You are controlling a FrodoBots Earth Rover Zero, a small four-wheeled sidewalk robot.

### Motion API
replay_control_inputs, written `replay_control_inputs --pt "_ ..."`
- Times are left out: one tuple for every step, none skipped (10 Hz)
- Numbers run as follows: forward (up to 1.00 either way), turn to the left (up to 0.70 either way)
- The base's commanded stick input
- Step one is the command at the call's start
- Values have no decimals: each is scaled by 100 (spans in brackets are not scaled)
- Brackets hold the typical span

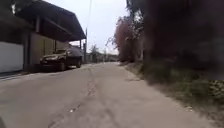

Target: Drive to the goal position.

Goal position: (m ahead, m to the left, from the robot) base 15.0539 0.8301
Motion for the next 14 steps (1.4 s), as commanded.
replay_control_inputs --pt "100 0" --pt "100 0" --pt "100 0" --pt "100 0" --pt "100 0" --pt "100 0" --pt "100 0" --pt "100 0" --pt "100 0" --pt "100 0" --pt "100 0" --pt "100 0" --pt "100 0" --pt "100 0"
